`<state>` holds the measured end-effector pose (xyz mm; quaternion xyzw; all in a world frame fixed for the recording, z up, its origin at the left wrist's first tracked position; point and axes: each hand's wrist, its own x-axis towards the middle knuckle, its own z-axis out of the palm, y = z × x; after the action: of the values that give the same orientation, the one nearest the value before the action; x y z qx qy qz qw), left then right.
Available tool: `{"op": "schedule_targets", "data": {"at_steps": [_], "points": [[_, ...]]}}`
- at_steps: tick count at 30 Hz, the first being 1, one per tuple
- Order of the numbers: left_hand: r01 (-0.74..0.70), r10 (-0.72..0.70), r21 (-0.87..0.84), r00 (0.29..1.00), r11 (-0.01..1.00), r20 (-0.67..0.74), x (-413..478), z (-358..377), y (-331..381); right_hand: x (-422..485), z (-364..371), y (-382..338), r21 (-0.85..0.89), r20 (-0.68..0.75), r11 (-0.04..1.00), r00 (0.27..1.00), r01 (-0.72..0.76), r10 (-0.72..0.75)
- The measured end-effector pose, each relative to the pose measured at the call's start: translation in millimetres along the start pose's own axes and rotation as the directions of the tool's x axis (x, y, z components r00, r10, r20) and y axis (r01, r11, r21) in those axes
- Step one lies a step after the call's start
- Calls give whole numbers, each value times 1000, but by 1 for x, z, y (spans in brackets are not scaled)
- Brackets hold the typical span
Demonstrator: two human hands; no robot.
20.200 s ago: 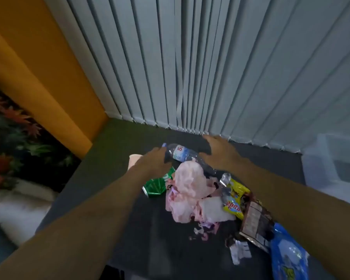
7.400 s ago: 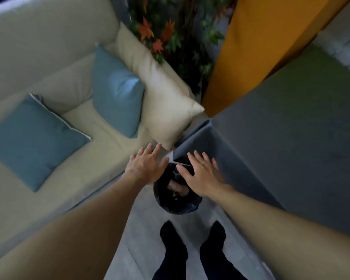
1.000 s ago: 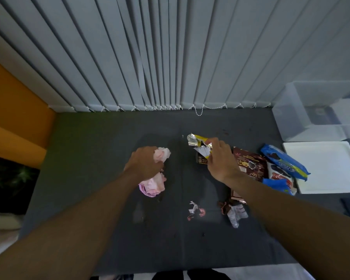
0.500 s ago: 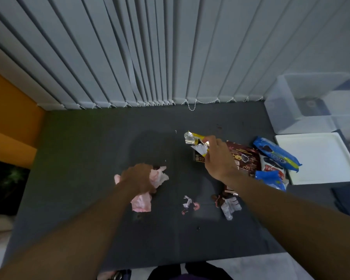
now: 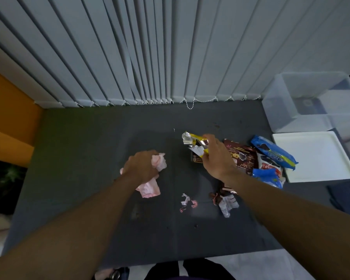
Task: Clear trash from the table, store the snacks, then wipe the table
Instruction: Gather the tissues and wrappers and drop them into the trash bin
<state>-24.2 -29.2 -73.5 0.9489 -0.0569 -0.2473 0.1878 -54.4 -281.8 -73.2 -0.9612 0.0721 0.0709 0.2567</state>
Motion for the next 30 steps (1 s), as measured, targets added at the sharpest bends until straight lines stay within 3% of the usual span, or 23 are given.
{"op": "schedule_targets", "data": {"at_steps": [5,12,22,30], "points": [[0,-5,-76,998,997,-68,0,-28,9,-1,-13,-8,-49,10,998,999,47,-46],[-13,3,-48,977,999,-214,-27,-55,15,-7,-30,-28,-31,-6,989,989,144,-145],[178,-230,-188,925,966,-302,-103,-48,1,-31,-28,-57,7,66,923,921,385,-384],[361,-469,-335,814,870,-343,-191,-16,-25,-63,1,-96,50,194,834,814,549,-548]]}}
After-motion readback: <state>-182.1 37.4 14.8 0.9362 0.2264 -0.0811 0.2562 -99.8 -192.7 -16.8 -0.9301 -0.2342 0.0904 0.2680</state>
